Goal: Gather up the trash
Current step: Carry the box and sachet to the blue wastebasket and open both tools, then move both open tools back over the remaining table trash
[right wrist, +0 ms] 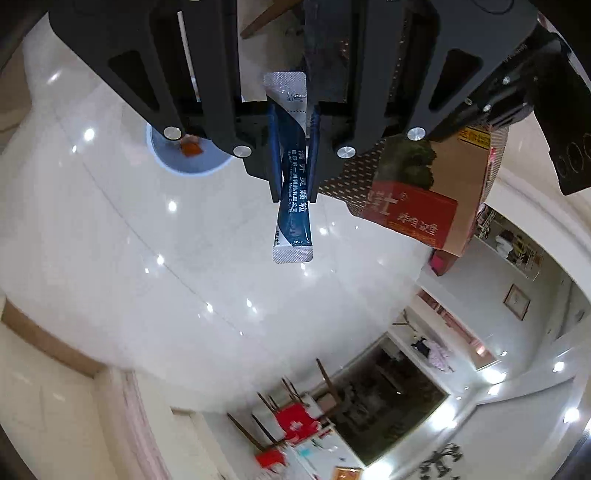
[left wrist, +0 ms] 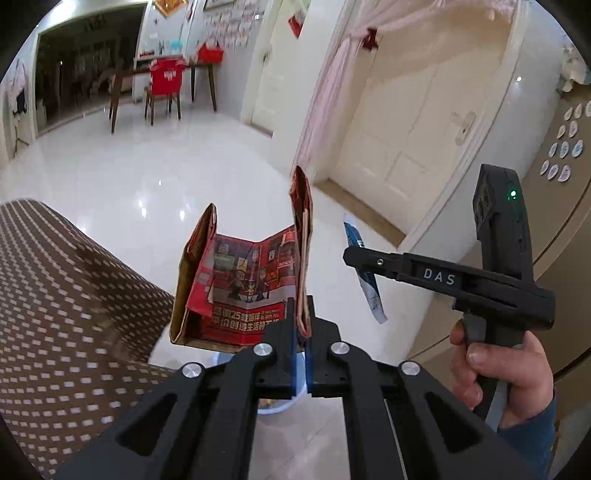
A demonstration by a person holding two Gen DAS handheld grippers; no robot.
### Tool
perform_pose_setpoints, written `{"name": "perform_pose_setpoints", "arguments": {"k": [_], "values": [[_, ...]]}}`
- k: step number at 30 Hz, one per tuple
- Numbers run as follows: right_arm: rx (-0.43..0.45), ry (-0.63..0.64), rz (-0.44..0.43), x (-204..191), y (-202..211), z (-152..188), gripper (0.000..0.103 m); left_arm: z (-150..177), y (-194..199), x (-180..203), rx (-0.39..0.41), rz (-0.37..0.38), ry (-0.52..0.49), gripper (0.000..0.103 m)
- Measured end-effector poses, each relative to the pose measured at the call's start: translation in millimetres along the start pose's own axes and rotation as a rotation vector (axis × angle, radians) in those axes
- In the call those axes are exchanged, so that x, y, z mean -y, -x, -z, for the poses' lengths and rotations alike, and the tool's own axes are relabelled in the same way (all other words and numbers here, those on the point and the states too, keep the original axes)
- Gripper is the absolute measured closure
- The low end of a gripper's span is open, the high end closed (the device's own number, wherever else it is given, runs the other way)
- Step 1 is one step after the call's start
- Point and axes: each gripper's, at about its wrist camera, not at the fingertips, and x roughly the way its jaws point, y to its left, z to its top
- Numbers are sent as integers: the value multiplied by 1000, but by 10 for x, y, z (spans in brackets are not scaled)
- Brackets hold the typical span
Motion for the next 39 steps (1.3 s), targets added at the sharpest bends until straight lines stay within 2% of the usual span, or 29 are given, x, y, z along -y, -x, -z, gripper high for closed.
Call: {"name": "perform_pose_setpoints", "arguments": {"k": [4, 6, 7, 8, 9, 10, 13, 15, 16, 20, 28, 39], "values": [[-41, -48, 8, 181, -239, 53, 89, -19, -346, -61, -64, 13, 24, 99], [-65, -81, 16, 284, -374, 102, 86, -46, -560, -95, -94, 16, 47, 95], [-83, -100, 19, 330, -488, 98, 82, -44, -707, -132, -123, 1, 53, 71], [-116, -149, 12, 467, -606, 130, 65, -40, -810, -107, -144, -16, 62, 34], [-129, -182, 8, 535, -657, 168, 36, -43, -864, -127, -153, -37, 79, 22], [-143, -237, 10, 665, -734, 214, 30, -77, -910, -145, -151, -57, 99, 17], [-160, -293, -1, 852, -753, 371, 26, -82, -923, -150, -164, -104, 90, 14], [-157, -296, 15, 912, -736, 401, 9, -94, -802, -181, -141, -123, 73, 12], [-153, -298, 30, 930, -730, 401, 7, -110, -755, -168, -126, -132, 61, 11], [-122, -313, 96, 955, -586, 387, 6, -186, -608, -103, -90, -149, 32, 10], [-47, -273, 116, 823, -333, 218, 6, -265, -230, 20, -8, -147, 2, 9], [16, -149, 102, 125, -82, -51, 6, -333, 406, -195, 100, -186, -9, 9]]}}
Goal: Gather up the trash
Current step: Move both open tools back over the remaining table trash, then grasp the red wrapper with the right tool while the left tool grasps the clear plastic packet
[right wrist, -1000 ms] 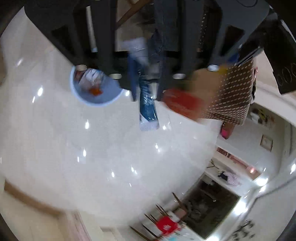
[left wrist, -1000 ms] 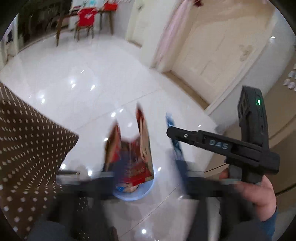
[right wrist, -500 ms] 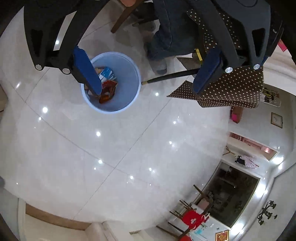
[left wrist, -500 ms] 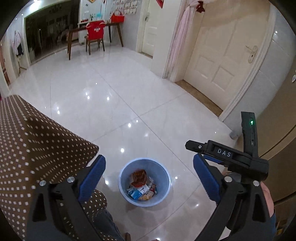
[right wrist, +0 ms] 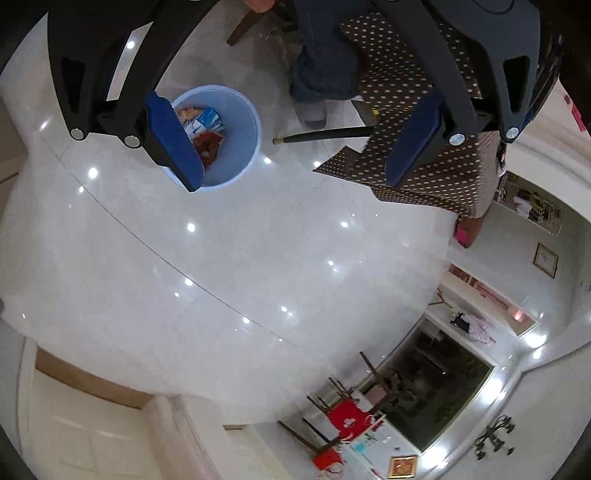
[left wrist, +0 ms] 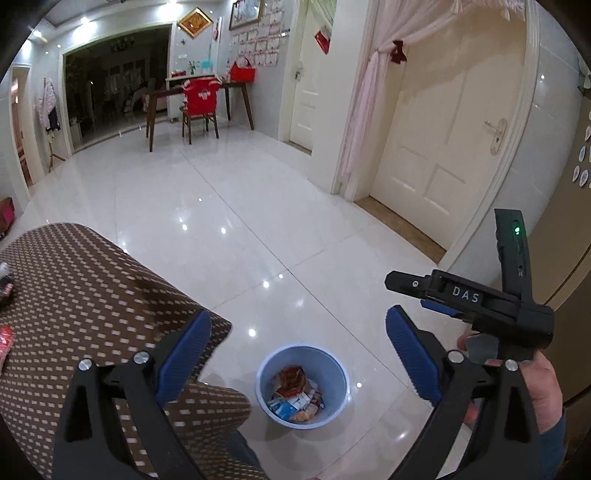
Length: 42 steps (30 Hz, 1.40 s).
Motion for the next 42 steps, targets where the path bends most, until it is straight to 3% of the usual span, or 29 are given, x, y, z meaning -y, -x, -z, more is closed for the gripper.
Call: {"name": "perform_pose_setpoints", "arguments": {"k": [12, 26, 31, 42], "values": [[32, 170, -50, -1033, 205, 62, 6, -62, 728, -731, 125, -113, 60, 8], [-20, 436, -112, -2729, -73, 622, 6, 243, 1477, -1890, 220, -293, 202, 8], [-79, 558, -136, -3329, -385, 974, 6, 401, 1669, -2453, 219, -386, 267, 8], [-202, 728, -134, -4091, -1037, 1674, 6, 779, 1718, -3310, 124, -513, 347, 8]]}}
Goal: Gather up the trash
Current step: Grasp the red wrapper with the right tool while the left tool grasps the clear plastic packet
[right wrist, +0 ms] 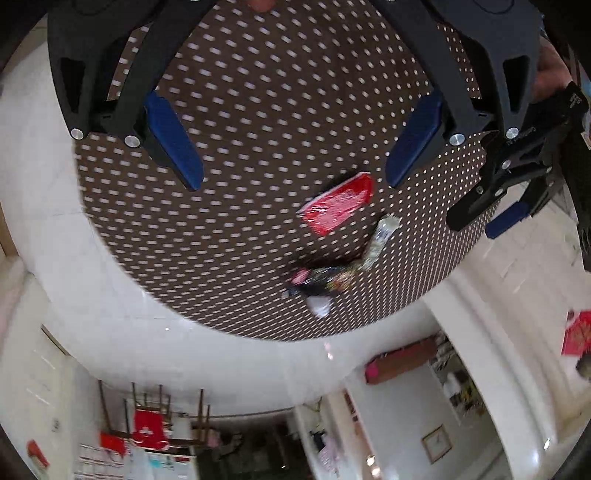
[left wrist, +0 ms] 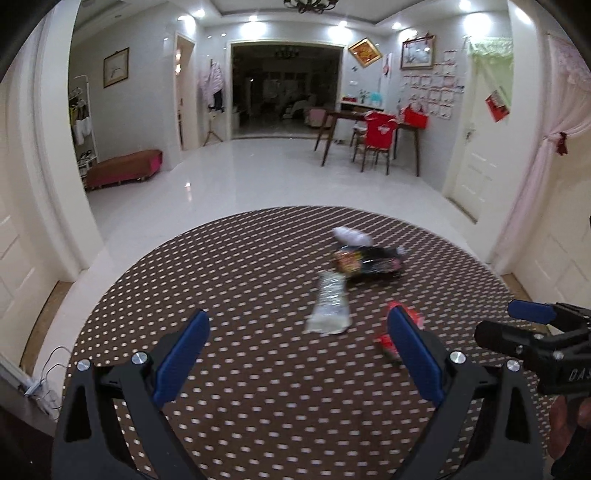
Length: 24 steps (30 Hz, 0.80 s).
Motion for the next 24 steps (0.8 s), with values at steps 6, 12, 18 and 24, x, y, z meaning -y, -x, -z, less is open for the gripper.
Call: {"name": "perform_pose_setpoints", "arguments": {"k": [6, 12, 18, 24], "values": [[-45, 69, 17, -311, -389, -27, 9, 41, -153, -245, -26, -67, 2, 8], [-91, 127, 41, -457, -711, 2, 36, 28, -306, -445, -66, -56, 10, 8], [-54, 194, 83, -464, -748, 18, 71, -40, -444, -306, -91, -38, -35, 8], [-28, 156, 58, -156, -642, 102, 75, -118, -689, -16, -154, 8, -103, 8]]}}
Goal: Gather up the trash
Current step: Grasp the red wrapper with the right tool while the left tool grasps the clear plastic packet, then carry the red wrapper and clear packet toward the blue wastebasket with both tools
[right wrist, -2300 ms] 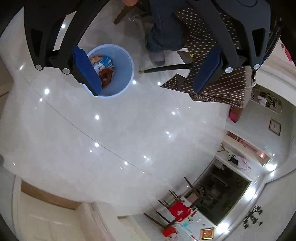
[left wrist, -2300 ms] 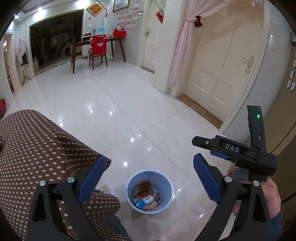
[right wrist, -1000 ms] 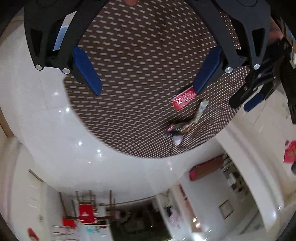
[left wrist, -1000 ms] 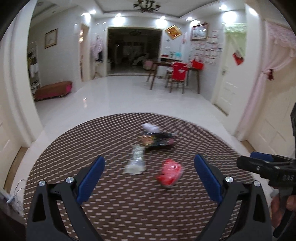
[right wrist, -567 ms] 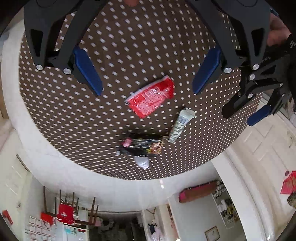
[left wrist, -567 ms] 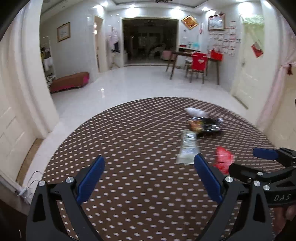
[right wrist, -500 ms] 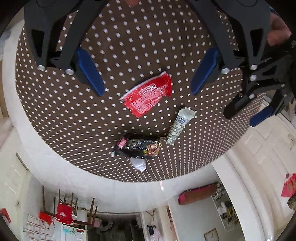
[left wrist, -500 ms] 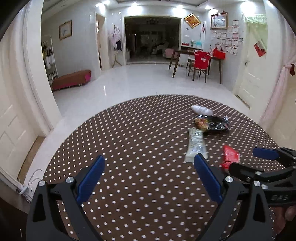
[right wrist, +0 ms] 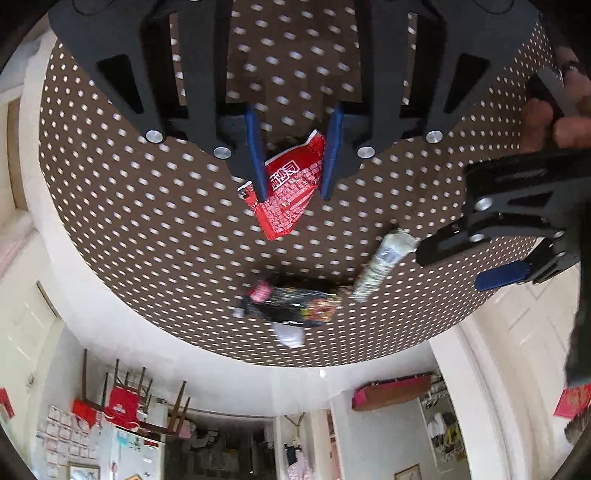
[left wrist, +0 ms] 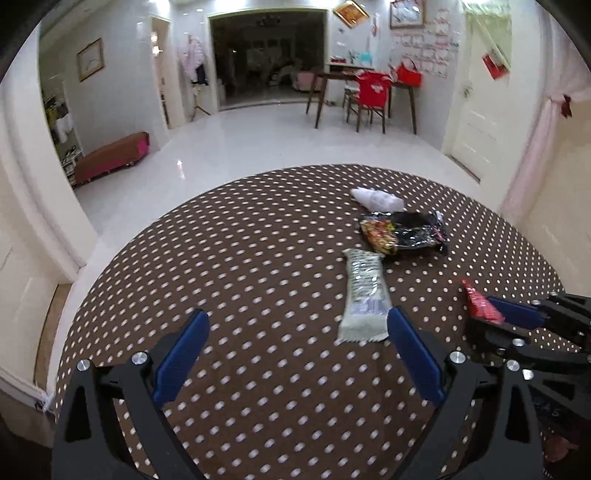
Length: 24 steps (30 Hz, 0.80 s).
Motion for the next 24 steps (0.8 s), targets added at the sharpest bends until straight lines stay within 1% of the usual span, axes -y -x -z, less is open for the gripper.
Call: {"name": "perform_pose_setpoints", "arguments": {"k": [4, 6, 7, 8, 9, 10, 11, 12, 14, 16, 20, 24], "values": [[19, -47, -15, 272, 103, 69, 75, -111, -175, 135, -34, 4, -37, 8], [35, -67, -25, 383, 169, 113, 75, -143, -260, 184, -47, 28, -46, 8], [43, -74, -29, 409, 198, 135, 75, -146, -305, 207, -56, 45, -49, 14], [55, -85, -34, 450, 239, 114, 75, -142, -346, 229, -69, 52, -52, 36], [63, -92, -37, 471, 270, 125, 75, -149, -371, 251, -77, 60, -56, 39], [75, -101, -38, 510, 309, 141, 75, -151, -353, 263, -69, 76, -57, 61], [83, -106, -40, 473, 356, 164, 75, -147, -355, 284, -67, 70, -66, 78], [90, -114, -44, 497, 389, 176, 75, -133, -344, 304, -66, 69, -75, 83], [105, -122, -43, 532, 470, 204, 75, -83, -298, 303, -66, 104, -54, 88], [119, -129, -50, 562, 550, 227, 75, -26, -249, 294, -62, 117, -33, 90], [143, -125, -49, 559, 707, 262, 75, 187, -29, 270, -42, 152, 17, 90], [168, -120, -52, 567, 882, 317, 75, 320, 190, 332, -9, 171, 35, 90]]}}
